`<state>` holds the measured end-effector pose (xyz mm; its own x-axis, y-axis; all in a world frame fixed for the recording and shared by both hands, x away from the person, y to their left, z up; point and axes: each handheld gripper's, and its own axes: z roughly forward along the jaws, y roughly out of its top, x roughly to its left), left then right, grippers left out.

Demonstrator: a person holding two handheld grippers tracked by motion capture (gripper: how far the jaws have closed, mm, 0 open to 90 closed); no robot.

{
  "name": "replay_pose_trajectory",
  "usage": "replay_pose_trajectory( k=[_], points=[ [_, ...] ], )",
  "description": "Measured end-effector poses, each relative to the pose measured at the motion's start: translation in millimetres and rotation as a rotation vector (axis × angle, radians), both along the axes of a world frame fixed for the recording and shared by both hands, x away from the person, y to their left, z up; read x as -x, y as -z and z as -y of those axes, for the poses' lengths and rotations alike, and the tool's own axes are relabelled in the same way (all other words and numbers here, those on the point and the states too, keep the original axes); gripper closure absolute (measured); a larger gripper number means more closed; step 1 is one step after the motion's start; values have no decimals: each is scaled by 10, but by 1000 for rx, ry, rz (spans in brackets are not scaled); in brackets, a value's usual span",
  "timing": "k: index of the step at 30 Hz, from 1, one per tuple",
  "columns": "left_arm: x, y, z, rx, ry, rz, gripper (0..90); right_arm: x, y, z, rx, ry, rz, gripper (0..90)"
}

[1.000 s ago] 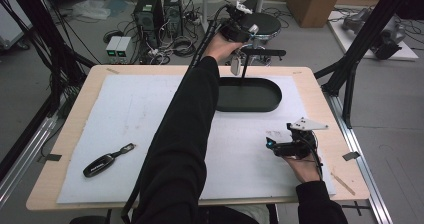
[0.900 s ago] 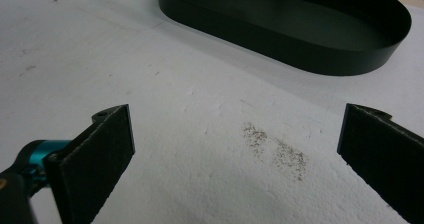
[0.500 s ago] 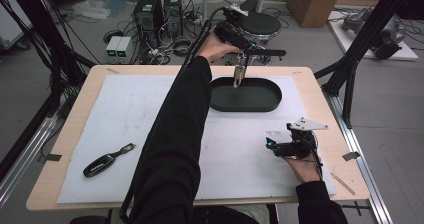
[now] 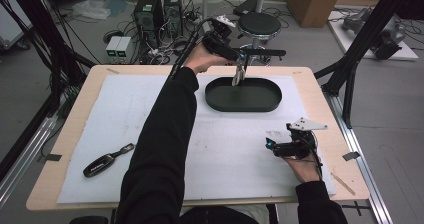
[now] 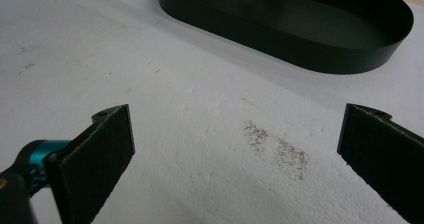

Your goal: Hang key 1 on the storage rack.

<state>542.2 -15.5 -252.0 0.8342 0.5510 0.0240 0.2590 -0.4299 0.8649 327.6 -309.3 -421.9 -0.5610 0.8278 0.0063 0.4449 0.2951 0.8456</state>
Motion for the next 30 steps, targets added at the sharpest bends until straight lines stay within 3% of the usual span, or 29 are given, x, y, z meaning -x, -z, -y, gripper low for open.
replay_pose_trajectory(
  k=[7,11,21,30],
  points=[
    [123,111,-146,6,-8,-9,162,-5,6,-2,5,-2,-4,8],
    [181,202,-209,-20,-5,-17,162,-6,7,-4,10,-2,-3,8],
    [312,241,-340,-23,6,-17,162,-9,10,-7,10,-4,-6,8],
    [390,352,-557,-29,-21,-34,162,-10,14,-14,15,-5,-6,8]
  ],
)
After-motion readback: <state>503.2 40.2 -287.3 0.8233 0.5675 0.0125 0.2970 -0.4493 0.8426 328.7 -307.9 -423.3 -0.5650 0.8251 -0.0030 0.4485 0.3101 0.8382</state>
